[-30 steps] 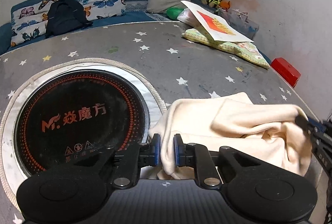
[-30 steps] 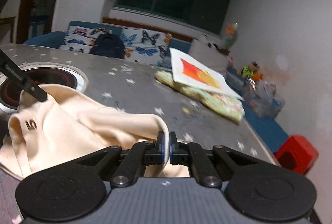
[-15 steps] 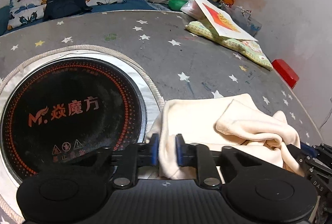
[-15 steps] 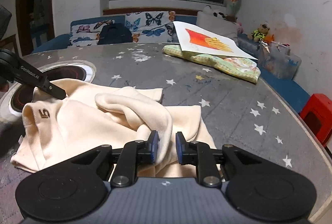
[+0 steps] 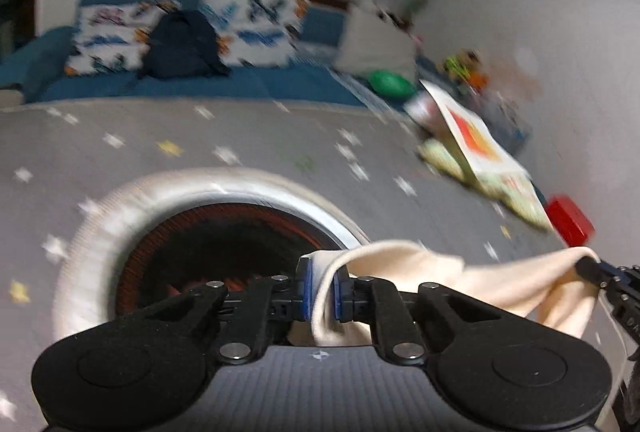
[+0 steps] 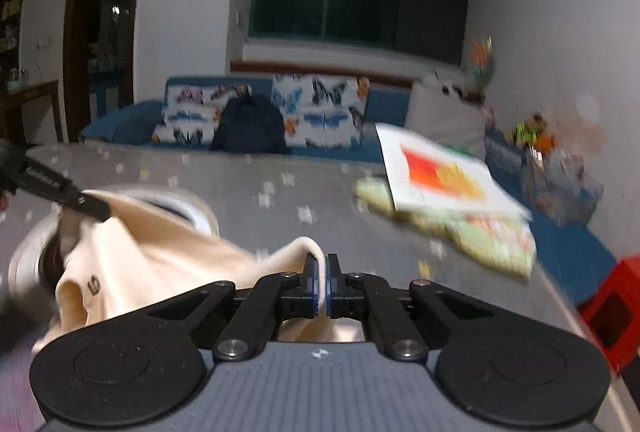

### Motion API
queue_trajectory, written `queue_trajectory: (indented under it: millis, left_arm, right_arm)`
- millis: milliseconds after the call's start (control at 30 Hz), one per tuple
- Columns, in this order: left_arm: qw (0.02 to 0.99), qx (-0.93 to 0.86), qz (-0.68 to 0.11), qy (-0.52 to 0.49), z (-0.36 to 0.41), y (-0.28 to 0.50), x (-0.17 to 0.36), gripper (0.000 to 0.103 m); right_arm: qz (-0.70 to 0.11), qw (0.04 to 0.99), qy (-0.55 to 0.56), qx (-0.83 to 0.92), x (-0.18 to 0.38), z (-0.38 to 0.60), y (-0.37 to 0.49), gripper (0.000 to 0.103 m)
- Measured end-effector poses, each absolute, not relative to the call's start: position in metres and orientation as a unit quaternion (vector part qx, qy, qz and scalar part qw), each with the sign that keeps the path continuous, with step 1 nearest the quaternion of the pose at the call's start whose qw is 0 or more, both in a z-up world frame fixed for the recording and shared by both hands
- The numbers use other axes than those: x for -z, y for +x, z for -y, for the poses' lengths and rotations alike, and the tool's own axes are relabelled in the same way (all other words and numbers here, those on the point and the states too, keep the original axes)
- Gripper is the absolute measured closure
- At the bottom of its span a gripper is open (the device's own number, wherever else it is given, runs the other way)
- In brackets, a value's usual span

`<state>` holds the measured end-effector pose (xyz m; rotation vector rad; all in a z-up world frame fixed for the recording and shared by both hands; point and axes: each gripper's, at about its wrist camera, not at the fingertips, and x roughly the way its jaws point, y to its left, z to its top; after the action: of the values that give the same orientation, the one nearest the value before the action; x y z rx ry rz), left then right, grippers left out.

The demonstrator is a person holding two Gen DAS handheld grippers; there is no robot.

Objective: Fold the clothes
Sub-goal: 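Lift the cream shirt with both grippers and shake it open, then lay the shirt flat on the table with both grippers and release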

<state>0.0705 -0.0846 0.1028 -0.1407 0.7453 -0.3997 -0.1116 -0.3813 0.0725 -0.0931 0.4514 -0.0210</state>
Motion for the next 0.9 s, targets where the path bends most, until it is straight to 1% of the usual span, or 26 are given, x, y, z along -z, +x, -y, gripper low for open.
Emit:
queue_trajectory:
  millis: [167,267,433,500,600,667,767,900]
  left_arm:
    - [0.933,0.148,-0.314,-0.093,0.03,0.086,-0.152,0.093]
    - [0.949,0.134,-0.268,-0.096,0.006,0.082,-0.191,0.093]
    - [0.964,0.133,-0.213,-0.087,-0.022,0.049,-0.237,0.093]
    - [0.962,0.138,-0.218,-0.085,-0.03,0.033,-0.238,0.092]
    - [0.956,0.146,-0.244,-0.073,-0.036,0.006,-0.222,0.093]
    - [0.949,0.15,-0.269,-0.058,-0.036,-0.016,-0.2,0.092]
    - [0.934,0.156,-0.318,-0.043,-0.035,-0.05,-0.158,0.093]
    - [0.907,0.163,-0.386,-0.038,-0.032,-0.091,-0.1,0.093]
  right_arm:
    - [-0.163,0.985,-0.052,0.002,-0.116,0.357,-0.067,0.101]
    - [-0.121,0.992,-0.041,-0.003,-0.143,0.345,-0.052,0.101]
    - [-0.077,0.996,-0.029,-0.02,-0.174,0.331,-0.051,0.101]
    - [-0.074,0.996,-0.03,-0.029,-0.175,0.329,-0.057,0.101]
    - [-0.094,0.994,-0.033,-0.043,-0.164,0.332,-0.069,0.101]
    - [-0.113,0.991,-0.042,-0.05,-0.152,0.334,-0.079,0.101]
    - [-0.163,0.983,-0.057,-0.069,-0.125,0.334,-0.104,0.101]
    - [-0.249,0.961,-0.074,-0.093,-0.076,0.332,-0.141,0.101]
